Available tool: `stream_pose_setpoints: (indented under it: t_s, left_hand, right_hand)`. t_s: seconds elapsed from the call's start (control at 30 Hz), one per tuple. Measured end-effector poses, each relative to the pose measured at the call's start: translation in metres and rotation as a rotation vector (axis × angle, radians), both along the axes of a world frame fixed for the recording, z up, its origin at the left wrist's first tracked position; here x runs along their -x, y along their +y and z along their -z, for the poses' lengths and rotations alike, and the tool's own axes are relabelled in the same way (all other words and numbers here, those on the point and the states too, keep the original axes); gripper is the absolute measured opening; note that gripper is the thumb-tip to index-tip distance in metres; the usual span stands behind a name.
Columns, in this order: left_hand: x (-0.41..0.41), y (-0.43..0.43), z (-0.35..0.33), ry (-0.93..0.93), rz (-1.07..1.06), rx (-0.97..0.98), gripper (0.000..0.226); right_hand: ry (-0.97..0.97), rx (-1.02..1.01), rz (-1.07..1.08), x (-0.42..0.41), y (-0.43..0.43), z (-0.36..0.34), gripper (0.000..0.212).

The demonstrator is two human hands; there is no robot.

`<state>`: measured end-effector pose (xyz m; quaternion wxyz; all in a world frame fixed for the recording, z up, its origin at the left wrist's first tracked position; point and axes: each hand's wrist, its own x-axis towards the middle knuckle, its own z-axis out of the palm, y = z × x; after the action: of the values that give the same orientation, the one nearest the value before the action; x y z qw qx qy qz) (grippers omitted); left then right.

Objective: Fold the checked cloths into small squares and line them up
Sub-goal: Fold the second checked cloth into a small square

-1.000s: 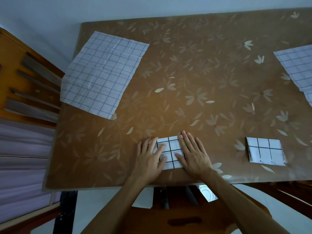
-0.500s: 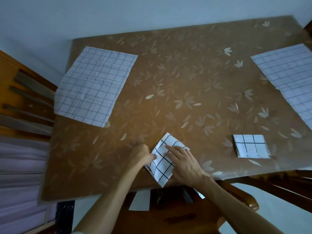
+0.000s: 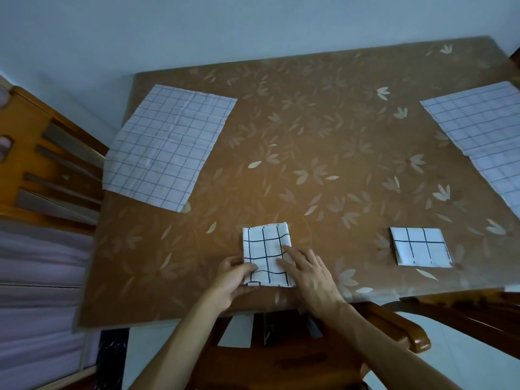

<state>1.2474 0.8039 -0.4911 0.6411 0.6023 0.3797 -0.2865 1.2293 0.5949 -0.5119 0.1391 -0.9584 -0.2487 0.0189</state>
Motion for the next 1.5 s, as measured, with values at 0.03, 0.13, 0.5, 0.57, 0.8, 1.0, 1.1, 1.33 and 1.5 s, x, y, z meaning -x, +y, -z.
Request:
stream_pose_setpoints:
  t_s: [0.03, 0.13, 0.5, 0.57, 0.8, 1.0, 1.1, 1.33, 1.5]
  left_hand:
    - [0.006, 0.000, 0.003, -0.065, 0.058, -0.077, 0.043]
    - [0.020, 0.009, 0.015, -0.397, 0.328, -0.315, 0.059]
    - [0.027, 0.021, 0.052, -0.796, 0.883, -0.761, 0.041]
    - [0.025, 0.017, 0.048, -0.753, 0.783, -0.734, 0.024]
    - [0.015, 0.014, 0.042, -0.583, 0.531, -0.685, 0.014]
    - [0.008, 0.011, 0.037, -0.478, 0.507, -0.682, 0.020]
    - [0.008, 0.012, 0.035, -0.454, 0.546, -0.663, 0.015]
    - [0.011, 0.010, 0.029, -0.525, 0.626, -0.686, 0.028]
    - [0.017, 0.001, 0.031, -0.510, 0.541, -0.764, 0.028]
  right_hand:
    - [0.002, -0.012, 0.009, -0.001, -0.002, 0.004, 0.060]
    - [0.098, -0.091, 0.042, -0.002, -0.012, 0.014, 0.054]
    - [0.444, -0.373, 0.254, -0.010, -0.017, 0.003, 0.031]
    - [0.468, -0.380, 0.328, -0.014, -0.014, 0.003, 0.023]
    - [0.577, -0.490, 0.466, -0.026, -0.012, 0.008, 0.023]
    - [0.592, -0.548, 0.503, -0.028, -0.014, 0.011, 0.044]
    - [0.559, -0.599, 0.581, -0.034, -0.010, 0.013, 0.041]
    - [0.590, -0.555, 0.712, -0.050, 0.001, 0.012, 0.024]
    - [0.578, -0.391, 0.679, -0.062, 0.004, 0.005, 0.015]
